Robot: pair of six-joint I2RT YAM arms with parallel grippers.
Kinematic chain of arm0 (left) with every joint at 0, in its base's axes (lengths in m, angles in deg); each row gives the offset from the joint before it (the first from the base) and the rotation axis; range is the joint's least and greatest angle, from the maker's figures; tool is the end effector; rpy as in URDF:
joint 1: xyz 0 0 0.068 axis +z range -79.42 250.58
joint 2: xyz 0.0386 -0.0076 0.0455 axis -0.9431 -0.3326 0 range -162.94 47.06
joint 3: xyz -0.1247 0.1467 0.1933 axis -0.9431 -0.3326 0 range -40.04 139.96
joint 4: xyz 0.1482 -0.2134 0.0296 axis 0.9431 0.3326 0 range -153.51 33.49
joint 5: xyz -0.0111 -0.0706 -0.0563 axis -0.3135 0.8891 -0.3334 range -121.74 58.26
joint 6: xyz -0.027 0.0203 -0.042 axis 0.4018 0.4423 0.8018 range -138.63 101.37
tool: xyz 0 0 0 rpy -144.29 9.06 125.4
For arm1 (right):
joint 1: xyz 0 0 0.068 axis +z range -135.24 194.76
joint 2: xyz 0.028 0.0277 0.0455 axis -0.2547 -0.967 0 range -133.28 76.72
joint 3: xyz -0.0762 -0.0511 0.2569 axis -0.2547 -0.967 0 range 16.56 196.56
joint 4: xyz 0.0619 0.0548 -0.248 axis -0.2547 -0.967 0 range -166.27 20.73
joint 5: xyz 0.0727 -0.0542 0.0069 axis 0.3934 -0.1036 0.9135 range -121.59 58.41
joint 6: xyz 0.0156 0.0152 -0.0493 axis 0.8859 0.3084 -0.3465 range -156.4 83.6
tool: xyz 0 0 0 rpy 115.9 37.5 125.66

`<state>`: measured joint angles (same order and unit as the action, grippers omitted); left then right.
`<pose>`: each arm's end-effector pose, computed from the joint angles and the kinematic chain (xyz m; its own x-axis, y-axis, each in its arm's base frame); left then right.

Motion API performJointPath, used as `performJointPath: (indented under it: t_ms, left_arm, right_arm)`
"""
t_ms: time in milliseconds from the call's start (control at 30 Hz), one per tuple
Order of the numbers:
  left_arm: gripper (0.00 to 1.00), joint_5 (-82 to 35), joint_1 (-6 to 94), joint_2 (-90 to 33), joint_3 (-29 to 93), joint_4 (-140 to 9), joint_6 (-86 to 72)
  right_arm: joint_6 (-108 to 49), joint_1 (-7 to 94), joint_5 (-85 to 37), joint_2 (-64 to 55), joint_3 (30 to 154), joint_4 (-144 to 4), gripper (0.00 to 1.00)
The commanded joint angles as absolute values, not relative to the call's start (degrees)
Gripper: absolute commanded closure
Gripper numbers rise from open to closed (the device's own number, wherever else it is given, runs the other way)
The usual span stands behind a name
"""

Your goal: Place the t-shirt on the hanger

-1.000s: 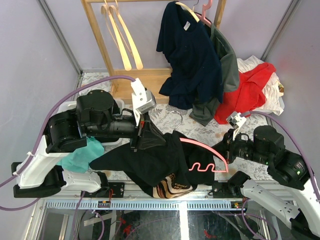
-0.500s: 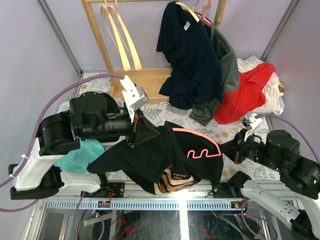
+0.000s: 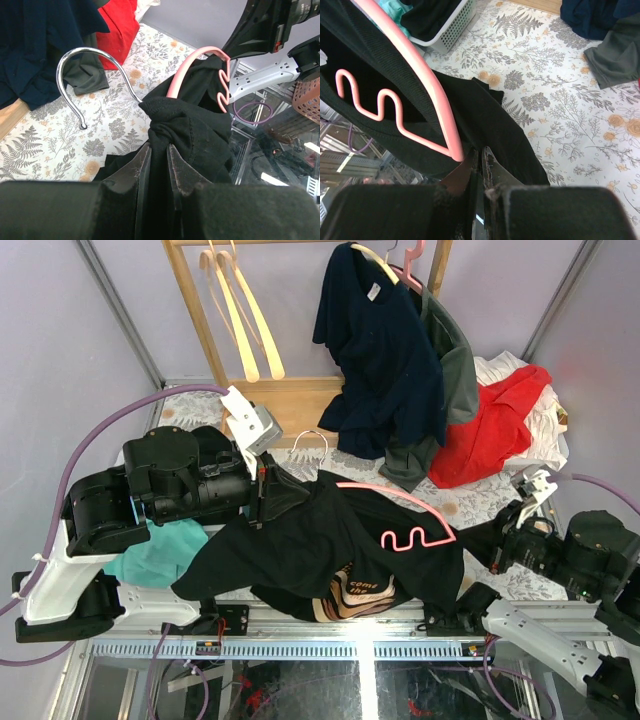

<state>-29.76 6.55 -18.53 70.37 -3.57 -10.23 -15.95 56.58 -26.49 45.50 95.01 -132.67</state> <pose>0.0637 -0.1339 0.5406 -0.2464 0.1722 -0.9537 0.8865 0.4377 -0.1500 0.0141 0.0168 0.4404 -0.4487 0.0655 -0.8913 -0.6094 0.7070 0.3588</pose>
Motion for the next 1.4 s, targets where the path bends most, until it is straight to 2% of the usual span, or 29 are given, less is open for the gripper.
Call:
performJointPath:
  t_ms: [0,333,600,967,1167,1233,1367]
  left_arm:
    - [1.00,-38.2,7.3,-14.4,73.0,-10.0,-12.7]
    - [1.00,-37.2,7.3,-12.5,68.3,-12.3,-14.6]
    - [1.00,-43.0,7.3,-11.4,62.4,-13.9,-17.3]
    - [1.00,-49.3,7.3,-9.7,55.1,-18.0,-20.0]
    - [1.00,-46.3,7.3,-12.0,56.9,-16.7,-20.2]
    - [1.00,-45.7,7.3,-12.5,57.7,-16.7,-20.5]
    - [1.00,-44.8,7.3,-12.5,58.9,-16.8,-20.7]
  right_arm:
    - [-14.0,59.6,-38.4,46.6,98.6,-146.8,1.00]
    - [-2.7,72.3,-61.2,48.0,107.3,-143.8,1.00]
    - [-1.4,77.5,-68.5,54.0,108.3,-136.9,1.00]
    - [-0.5,80.5,-73.9,55.2,112.3,-140.8,1.00]
    - [-1.7,84.8,-67.9,51.8,102.3,-133.3,1.00]
    - [-1.8,86.3,-64.9,50.0,97.6,-128.6,0.94]
    - [0.0,88.0,-60.1,49.4,88.5,-117.0,0.60]
